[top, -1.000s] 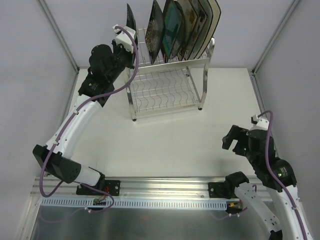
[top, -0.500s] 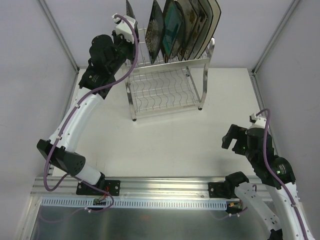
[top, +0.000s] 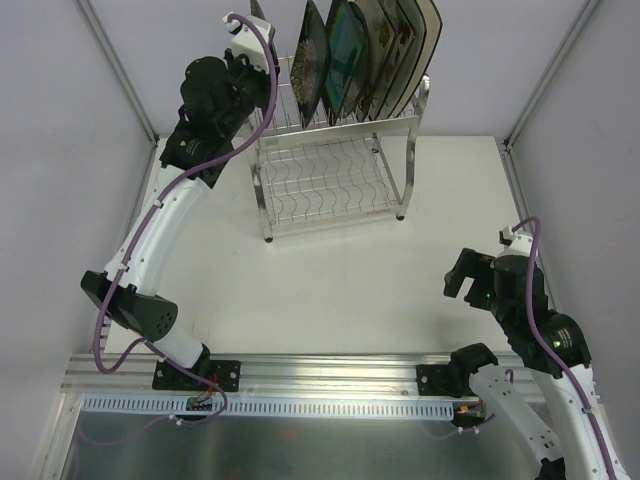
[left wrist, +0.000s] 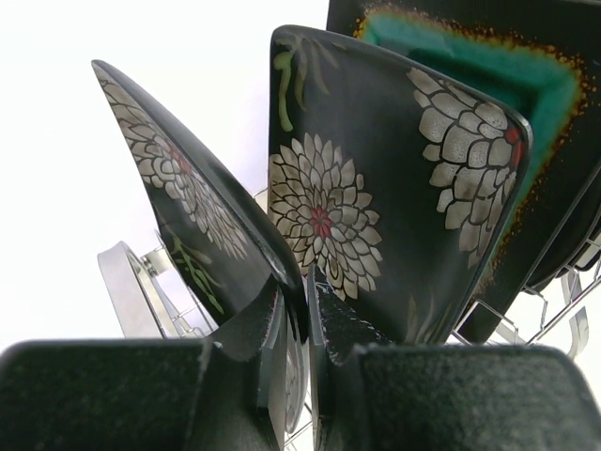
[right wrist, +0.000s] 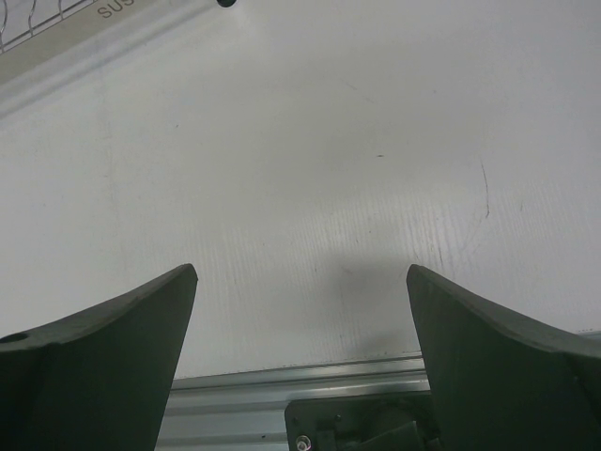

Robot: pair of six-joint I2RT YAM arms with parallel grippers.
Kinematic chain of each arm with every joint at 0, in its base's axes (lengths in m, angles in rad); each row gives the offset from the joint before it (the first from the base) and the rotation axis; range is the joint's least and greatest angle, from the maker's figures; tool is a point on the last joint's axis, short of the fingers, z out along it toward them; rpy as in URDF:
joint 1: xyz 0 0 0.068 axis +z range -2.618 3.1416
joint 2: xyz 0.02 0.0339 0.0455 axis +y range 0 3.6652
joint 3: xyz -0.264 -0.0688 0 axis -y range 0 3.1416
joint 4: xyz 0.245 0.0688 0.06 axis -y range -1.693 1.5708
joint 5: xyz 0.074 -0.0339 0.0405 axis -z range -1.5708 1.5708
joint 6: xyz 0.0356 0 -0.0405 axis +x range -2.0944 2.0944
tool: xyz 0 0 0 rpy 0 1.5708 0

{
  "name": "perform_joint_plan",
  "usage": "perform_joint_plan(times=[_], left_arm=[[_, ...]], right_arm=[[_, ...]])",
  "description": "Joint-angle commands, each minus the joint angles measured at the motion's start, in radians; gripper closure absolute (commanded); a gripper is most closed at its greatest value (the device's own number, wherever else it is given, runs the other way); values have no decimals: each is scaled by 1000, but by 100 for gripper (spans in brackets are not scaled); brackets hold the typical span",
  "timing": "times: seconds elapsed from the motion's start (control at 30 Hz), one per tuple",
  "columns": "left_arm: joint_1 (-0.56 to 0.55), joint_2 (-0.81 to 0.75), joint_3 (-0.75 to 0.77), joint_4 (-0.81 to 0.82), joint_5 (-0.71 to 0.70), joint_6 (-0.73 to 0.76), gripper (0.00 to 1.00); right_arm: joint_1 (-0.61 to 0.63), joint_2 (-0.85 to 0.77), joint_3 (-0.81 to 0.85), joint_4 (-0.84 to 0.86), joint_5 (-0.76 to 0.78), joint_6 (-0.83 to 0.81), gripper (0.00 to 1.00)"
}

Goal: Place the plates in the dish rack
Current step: Insert the plate into the dish rack

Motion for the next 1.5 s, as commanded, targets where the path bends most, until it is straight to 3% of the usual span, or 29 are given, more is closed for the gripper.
perform_joint_plan(times=[0.0, 0.9, 1.47], left_arm=[[-3, -26, 87, 211, -27, 45, 100], [-4, -116, 42, 165, -7, -84, 100], [-33, -114, 56, 140, -162, -179, 100]], right_arm=[[-6, 10, 35, 21, 20, -13, 0], [-6, 19, 26, 36, 5, 1, 0], [-6, 21, 24, 36, 0, 4, 0]])
